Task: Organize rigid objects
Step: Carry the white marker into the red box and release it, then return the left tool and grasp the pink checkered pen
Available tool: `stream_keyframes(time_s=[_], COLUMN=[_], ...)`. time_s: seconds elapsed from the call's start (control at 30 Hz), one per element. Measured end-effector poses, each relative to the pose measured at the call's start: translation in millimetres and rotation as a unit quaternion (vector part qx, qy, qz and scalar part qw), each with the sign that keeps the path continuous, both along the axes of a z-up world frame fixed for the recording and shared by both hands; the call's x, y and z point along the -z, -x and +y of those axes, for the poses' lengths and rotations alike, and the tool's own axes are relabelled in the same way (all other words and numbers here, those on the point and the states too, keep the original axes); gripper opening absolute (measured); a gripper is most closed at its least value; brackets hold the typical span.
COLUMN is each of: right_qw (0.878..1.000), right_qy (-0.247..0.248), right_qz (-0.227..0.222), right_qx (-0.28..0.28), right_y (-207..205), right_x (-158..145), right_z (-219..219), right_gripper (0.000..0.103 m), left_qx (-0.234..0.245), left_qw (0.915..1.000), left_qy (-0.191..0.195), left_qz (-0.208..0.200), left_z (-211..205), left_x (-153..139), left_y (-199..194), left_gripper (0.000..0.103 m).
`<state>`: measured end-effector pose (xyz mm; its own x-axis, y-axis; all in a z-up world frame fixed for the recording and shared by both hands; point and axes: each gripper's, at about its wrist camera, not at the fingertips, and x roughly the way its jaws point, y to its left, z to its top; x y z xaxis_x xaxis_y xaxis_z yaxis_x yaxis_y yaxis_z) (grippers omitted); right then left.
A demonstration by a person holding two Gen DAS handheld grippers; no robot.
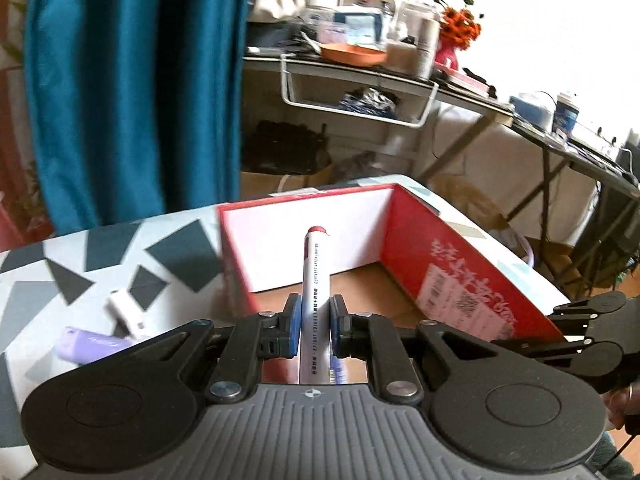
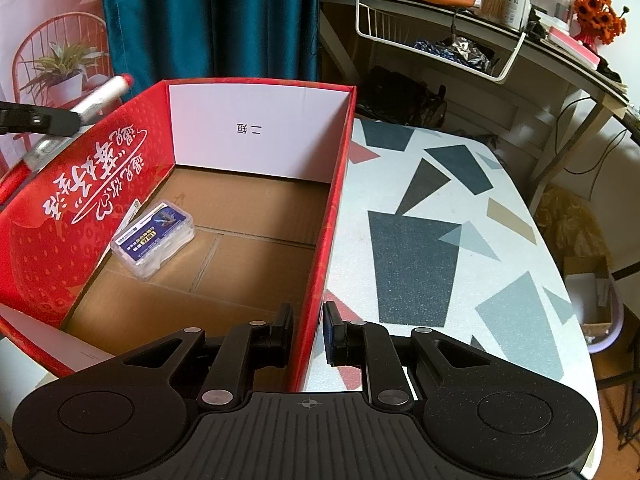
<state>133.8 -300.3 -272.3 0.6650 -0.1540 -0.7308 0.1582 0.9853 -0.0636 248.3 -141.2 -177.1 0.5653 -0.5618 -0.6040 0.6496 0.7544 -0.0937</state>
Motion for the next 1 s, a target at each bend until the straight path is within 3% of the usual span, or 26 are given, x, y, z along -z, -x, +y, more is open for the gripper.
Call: stream_keyframes(time_s=[0.47,0.73,0.77,0.87,1.0], right_qw=[1.000,1.000,1.000,1.000,1.000], right_qy=[-0.001,-0.003,-0.003,-0.005,-0.007], right_qz=[0.001,0.000,0.000,-0.001,-0.002], right_qx=[-0.002,-0.001,-0.001,0.000,0.001], right_y=[-0.6,0.0,-0.2,0.5,0.7], right_x=[-0.1,0.2,0.2,0.5,1.1], right_z=[-0.3,-1.3,-1.3,-1.7,-2.0], right_gripper=[0.016,0.016,0.016,0.016,0.016], left_qx=[0.060,0.060,0.058,0.064,0.040], left_qw=[0.9954,0.9955,0.9955,0.9966,0.9986], left_qy=[-0.070,-0.069,-0.071,-0.048,-0.034], left_qz=[0.023,0.026,0.023,0.015,-0.006], left_z=[-35.4,-32.6,-29.2,-12.4,18.5], left_x=[40.1,37.5,34.5,21.0,3.0], left_y=[-10.0,-13.2,-13.4,-12.5,-14.3], left_gripper=[0.016,0.019,0.023,0.051,0.055])
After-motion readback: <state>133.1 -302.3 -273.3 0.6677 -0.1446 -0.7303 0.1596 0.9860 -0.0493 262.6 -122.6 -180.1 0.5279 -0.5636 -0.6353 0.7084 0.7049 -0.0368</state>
